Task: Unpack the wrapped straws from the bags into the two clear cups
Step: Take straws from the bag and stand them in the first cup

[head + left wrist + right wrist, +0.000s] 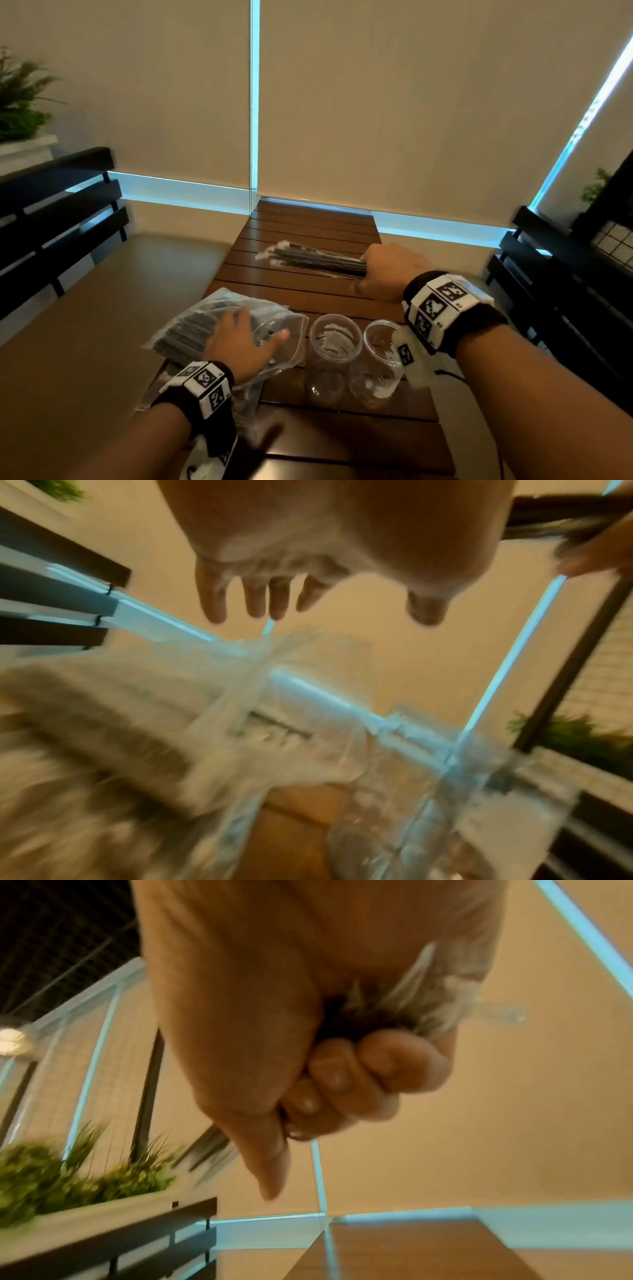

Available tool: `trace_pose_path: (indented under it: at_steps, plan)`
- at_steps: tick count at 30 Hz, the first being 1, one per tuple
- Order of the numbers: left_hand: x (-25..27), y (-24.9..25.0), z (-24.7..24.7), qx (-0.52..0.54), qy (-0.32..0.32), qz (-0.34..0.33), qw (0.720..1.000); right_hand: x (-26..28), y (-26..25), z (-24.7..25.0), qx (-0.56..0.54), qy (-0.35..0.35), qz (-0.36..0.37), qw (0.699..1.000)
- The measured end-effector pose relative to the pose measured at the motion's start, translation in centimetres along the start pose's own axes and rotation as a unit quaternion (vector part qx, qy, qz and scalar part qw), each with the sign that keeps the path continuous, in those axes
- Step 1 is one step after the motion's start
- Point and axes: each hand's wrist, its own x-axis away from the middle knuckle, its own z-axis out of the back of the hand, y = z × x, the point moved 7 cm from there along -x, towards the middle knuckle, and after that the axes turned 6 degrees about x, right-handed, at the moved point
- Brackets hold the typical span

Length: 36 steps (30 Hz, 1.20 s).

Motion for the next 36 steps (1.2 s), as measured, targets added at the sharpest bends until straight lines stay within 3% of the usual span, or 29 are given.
trace_pose_path:
  at_steps: [1, 3, 5, 6, 9, 10, 11, 12, 15, 16, 18, 21, 24, 26, 28, 31, 32, 33, 36]
  plan:
    - [0.6, 2.0, 1.2, 0.036, 0.028, -0.026, 0.999, 0.1, -0.2, -0.5, -0.045, 0.013, 0.001, 0.999]
    - [1.8, 5.9, 3.0, 0.165, 0.013, -0.061, 0.984, 0.4, -1.2, -2.2, -0.129, 0.038, 0.011, 0.991]
    - [2.5, 8.8, 4.5, 0.324, -0.026, -0.085, 0.942, 1.0, -3.1, -4.2, -0.190, 0.060, 0.031, 0.979]
    - [2.8, 9.9, 5.2, 0.416, -0.038, -0.091, 0.904, 1.3, -4.2, -5.1, -0.214, 0.071, 0.046, 0.973]
    - [2.6, 10.7, 5.8, 0.656, -0.081, 0.003, 0.750, 2.1, -7.5, -7.7, -0.269, 0.086, 0.085, 0.956]
    - [2.4, 10.4, 5.8, 0.692, -0.068, 0.025, 0.718, 2.4, -8.5, -8.2, -0.284, 0.081, 0.099, 0.950]
    - [2.3, 10.2, 6.0, 0.706, -0.045, 0.038, 0.706, 2.7, -9.4, -8.7, -0.294, 0.072, 0.110, 0.947]
    - [2.3, 10.0, 6.3, 0.697, -0.014, 0.038, 0.716, 2.7, -10.1, -9.4, -0.305, 0.063, 0.125, 0.942]
    - [2.7, 10.3, 8.1, 0.588, 0.064, -0.020, 0.806, 2.4, -10.9, -10.4, -0.327, 0.005, 0.129, 0.936]
    - [3.1, 10.7, 8.8, 0.558, 0.078, -0.049, 0.825, 2.1, -10.8, -10.6, -0.329, -0.016, 0.122, 0.936]
    - [3.5, 11.4, 9.9, 0.516, 0.092, -0.097, 0.846, 1.5, -10.9, -10.5, -0.328, -0.051, 0.114, 0.936]
    - [3.9, 12.6, 10.5, 0.440, 0.092, -0.170, 0.877, 1.4, -12.2, -8.9, -0.353, -0.050, 0.133, 0.925]
    - [3.4, 12.4, 10.2, 0.380, 0.095, -0.171, 0.904, 1.5, -12.9, -8.0, -0.269, -0.044, 0.174, 0.946]
    - [2.6, 11.0, 10.2, 0.348, 0.118, -0.148, 0.918, 1.2, -11.5, -7.4, -0.288, -0.051, 0.156, 0.943]
    - [2.0, 9.4, 10.1, 0.287, 0.147, -0.130, 0.937, 0.9, -8.9, -4.4, -0.387, 0.038, 0.106, 0.915]
    - [2.2, 8.3, 9.2, 0.169, 0.147, -0.135, 0.965, 2.2, -5.5, 2.6, -0.546, 0.228, 0.063, 0.804]
    - [2.4, 8.3, 9.0, 0.144, 0.147, -0.142, 0.968, 2.7, -5.6, 4.3, -0.554, 0.253, 0.081, 0.789]
    - [2.5, 8.4, 8.7, 0.126, 0.146, -0.147, 0.970, 3.3, -6.3, 5.6, -0.531, 0.261, 0.110, 0.799]
    - [2.4, 10.1, 7.9, 0.092, 0.123, -0.190, 0.970, 3.6, -10.1, 4.5, -0.323, 0.245, 0.152, 0.902]
